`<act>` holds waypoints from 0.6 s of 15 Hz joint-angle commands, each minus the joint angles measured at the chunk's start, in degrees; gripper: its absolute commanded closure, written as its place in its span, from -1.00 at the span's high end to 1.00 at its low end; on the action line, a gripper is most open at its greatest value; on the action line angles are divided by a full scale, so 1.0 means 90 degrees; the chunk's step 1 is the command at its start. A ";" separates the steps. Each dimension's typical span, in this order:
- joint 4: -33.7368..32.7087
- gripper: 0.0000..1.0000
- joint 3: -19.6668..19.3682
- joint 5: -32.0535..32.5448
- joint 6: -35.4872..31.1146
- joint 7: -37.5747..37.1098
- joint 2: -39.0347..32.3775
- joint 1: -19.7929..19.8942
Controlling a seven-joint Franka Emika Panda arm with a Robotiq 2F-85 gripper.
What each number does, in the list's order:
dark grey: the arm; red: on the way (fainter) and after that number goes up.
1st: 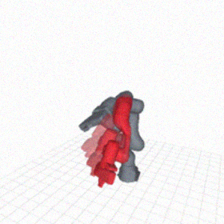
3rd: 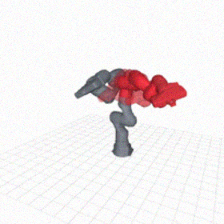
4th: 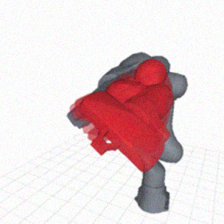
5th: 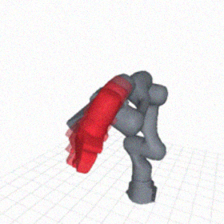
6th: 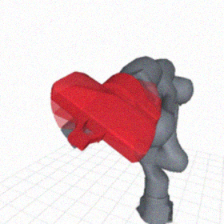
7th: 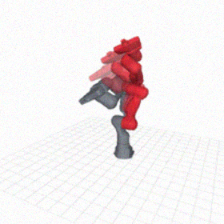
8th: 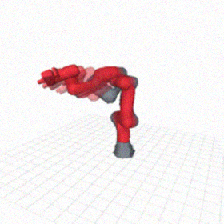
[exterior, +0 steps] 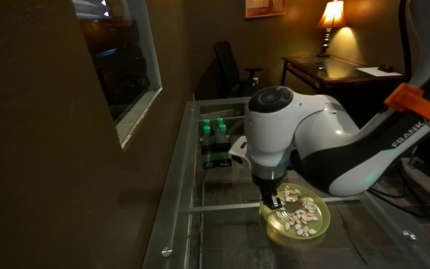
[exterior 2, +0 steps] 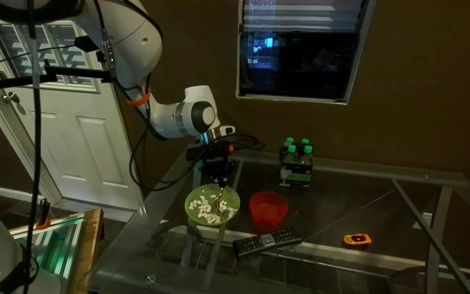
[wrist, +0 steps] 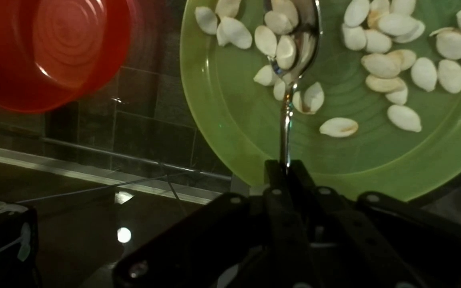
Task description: Pick up the spoon and scoop some of the contents from the green plate and pour them in the red bowl
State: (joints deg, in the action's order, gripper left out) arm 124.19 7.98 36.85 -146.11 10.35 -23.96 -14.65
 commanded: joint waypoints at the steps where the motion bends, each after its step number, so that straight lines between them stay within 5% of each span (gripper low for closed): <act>1: -0.0130 -0.95 -0.0059 0.0118 0.0074 -0.0030 -0.0128 -0.0098; 9: -0.0085 -0.95 -0.0050 0.0083 0.0080 0.0040 -0.0228 -0.0099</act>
State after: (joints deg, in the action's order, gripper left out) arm 124.17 7.98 36.87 -146.11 10.39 -25.36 -15.02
